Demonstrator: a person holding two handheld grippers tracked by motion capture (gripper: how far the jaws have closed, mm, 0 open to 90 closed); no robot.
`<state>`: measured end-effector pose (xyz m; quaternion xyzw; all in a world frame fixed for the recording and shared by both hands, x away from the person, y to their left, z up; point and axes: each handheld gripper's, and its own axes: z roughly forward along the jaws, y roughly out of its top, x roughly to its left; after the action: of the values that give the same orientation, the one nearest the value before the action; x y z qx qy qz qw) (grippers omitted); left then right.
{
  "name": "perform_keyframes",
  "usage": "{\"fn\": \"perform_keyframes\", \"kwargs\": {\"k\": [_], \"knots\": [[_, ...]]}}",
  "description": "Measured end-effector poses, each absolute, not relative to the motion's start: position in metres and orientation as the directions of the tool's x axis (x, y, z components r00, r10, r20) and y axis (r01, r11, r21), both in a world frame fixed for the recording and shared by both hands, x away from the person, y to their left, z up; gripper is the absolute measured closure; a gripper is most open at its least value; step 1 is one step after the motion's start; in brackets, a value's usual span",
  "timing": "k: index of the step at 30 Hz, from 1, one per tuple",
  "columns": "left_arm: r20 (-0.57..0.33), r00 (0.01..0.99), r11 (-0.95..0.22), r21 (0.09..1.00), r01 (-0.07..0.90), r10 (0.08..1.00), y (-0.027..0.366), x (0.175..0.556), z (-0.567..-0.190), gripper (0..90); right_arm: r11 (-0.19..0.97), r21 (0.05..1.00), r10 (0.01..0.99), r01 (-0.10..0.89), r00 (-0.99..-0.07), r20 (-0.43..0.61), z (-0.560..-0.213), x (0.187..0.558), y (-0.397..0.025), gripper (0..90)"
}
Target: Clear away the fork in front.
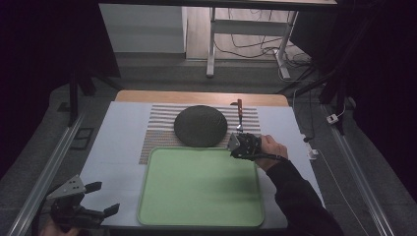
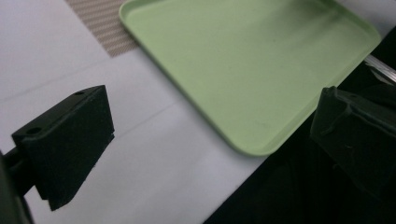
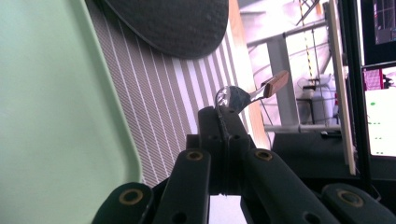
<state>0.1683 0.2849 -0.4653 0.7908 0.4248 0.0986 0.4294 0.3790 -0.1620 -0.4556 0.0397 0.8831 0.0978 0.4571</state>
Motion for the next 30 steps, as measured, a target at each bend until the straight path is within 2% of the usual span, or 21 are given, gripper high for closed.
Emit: {"fn": "perform_keyframes", "kwargs": {"k": [8, 17, 23, 30], "knots": [[-0.171, 0.666, -0.309, 0.784, 0.538, 0.726, 0.275, 0.175, -0.461, 0.0, 0.939, 0.34, 0.241, -0.042, -0.625, -0.742, -0.439, 0.353, -0.164, 90.0], [-0.147, 0.709, -0.355, 0.785, 0.508, 0.69, 0.26, 0.188, -0.459, 0.0, 0.851, 0.522, 0.334, -0.055, -0.711, -0.619, -0.418, 0.326, -0.166, 90.0], [-0.154, 0.737, -0.356, 0.799, 0.485, 0.658, 0.248, 0.2, -0.456, 0.0, 0.787, 0.613, 0.347, -0.067, -0.773, -0.531, -0.412, 0.312, -0.17, 90.0], [-0.13, 0.769, -0.391, 0.801, 0.454, 0.625, 0.231, 0.215, -0.45, 0.0, 0.734, 0.676, 0.327, -0.07, -0.835, -0.442, -0.407, 0.297, -0.177, 90.0]]}}
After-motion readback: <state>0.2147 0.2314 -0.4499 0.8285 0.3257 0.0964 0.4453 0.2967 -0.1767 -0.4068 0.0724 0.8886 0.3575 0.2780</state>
